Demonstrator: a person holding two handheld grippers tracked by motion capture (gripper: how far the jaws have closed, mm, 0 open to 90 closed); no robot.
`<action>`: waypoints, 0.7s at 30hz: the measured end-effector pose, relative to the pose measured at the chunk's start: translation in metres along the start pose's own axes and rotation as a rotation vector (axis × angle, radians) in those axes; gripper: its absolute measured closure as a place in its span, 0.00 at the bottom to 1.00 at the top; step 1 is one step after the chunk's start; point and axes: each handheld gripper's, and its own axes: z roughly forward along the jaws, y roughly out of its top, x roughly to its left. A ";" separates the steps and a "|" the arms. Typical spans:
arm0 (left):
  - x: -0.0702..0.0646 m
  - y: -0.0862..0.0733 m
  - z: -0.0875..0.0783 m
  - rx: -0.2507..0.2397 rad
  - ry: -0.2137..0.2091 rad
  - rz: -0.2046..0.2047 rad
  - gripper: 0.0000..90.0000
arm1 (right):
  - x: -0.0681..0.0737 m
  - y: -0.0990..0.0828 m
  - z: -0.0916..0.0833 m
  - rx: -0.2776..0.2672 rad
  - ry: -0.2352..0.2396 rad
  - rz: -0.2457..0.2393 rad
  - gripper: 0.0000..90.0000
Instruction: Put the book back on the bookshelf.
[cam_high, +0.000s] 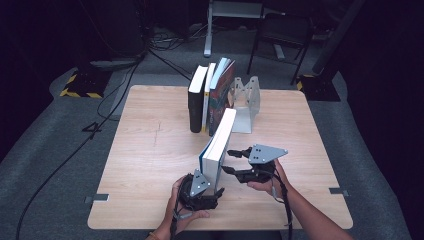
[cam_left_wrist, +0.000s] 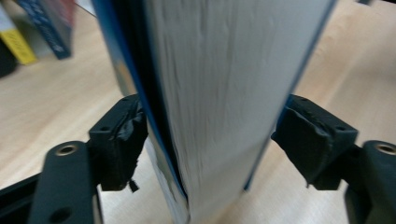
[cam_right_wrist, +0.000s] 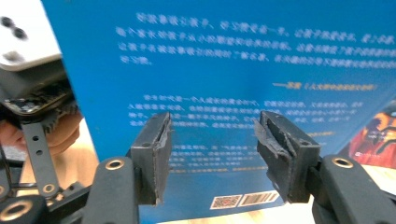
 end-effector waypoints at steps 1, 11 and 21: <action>-0.001 0.001 0.000 -0.021 0.022 -0.012 0.36 | -0.001 0.000 0.001 0.001 -0.007 0.002 0.48; 0.012 0.004 -0.012 -0.053 0.028 -0.003 0.62 | -0.012 -0.004 -0.007 0.008 -0.046 0.008 0.42; 0.054 -0.004 -0.036 -0.008 -0.174 0.051 0.65 | -0.029 -0.018 -0.017 0.046 -0.073 0.023 0.38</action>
